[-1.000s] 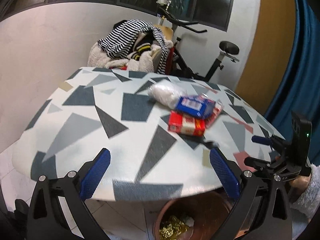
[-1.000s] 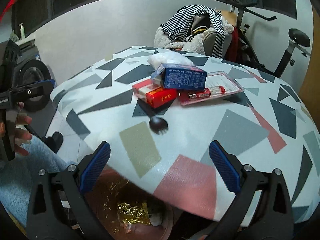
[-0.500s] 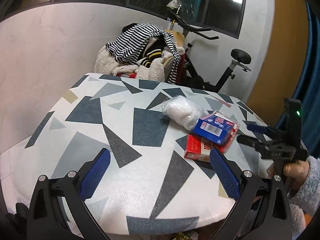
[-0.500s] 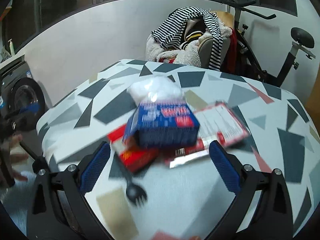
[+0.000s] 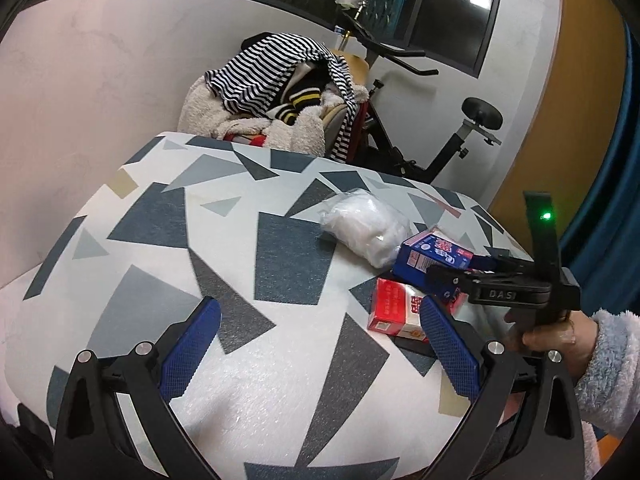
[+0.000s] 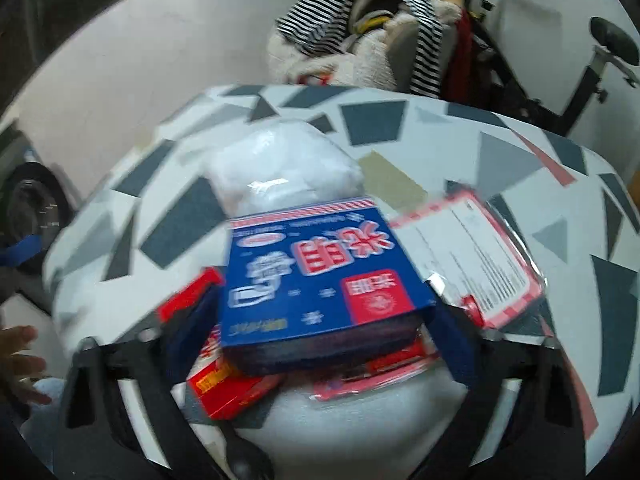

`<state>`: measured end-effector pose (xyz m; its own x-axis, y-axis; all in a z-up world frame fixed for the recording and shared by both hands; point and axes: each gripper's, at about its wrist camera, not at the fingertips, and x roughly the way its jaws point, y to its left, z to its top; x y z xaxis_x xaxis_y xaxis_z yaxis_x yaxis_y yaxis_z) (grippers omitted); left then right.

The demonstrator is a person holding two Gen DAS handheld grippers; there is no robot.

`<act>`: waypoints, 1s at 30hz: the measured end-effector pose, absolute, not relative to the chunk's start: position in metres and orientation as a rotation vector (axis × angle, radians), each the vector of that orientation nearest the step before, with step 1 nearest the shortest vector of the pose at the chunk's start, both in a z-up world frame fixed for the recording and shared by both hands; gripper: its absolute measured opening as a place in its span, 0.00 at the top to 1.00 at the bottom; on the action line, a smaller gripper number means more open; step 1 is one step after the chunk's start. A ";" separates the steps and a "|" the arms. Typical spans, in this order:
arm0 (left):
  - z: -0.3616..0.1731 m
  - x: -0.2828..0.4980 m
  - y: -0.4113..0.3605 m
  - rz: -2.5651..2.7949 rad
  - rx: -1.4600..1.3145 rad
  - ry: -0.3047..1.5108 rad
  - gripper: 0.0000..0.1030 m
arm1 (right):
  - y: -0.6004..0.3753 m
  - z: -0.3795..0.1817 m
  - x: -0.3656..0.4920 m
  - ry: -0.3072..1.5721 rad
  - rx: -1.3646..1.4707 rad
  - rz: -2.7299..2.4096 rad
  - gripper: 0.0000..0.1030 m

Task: Collect trash
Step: 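Grasp the blue milk-candy box with the right gripper while the left gripper grasps the red cigarette pack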

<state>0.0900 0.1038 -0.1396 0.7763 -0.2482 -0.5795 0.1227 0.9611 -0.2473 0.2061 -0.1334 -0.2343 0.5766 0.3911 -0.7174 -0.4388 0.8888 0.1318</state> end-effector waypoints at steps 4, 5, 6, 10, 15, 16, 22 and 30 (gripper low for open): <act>-0.142 0.105 0.094 -0.230 -0.210 0.692 0.06 | -0.147 -0.224 0.191 0.726 -0.071 0.490 0.19; -0.143 0.110 0.092 -0.228 -0.218 0.709 0.06 | -0.154 -0.220 0.186 0.692 -0.060 0.479 0.19; -0.145 0.117 0.091 -0.225 -0.235 0.730 0.06 | -0.158 -0.219 0.182 0.673 -0.053 0.471 0.19; -0.151 0.148 0.086 -0.242 -0.367 0.791 0.06 | -0.179 -0.216 0.169 0.586 -0.064 0.380 0.19; -0.153 0.176 0.081 -0.243 -0.468 0.814 0.06 | -0.204 -0.210 0.163 0.543 -0.012 0.318 0.19; -0.152 0.177 0.075 -0.250 -0.449 0.814 0.06 | -0.212 -0.209 0.159 0.538 0.019 0.319 0.19; -0.169 0.174 0.022 -0.366 -0.239 0.896 0.06 | -0.243 -0.209 0.144 0.534 0.071 0.312 0.19; -0.201 0.164 -0.054 -0.401 0.195 0.927 0.06 | -0.252 -0.217 0.129 0.558 0.091 0.321 0.19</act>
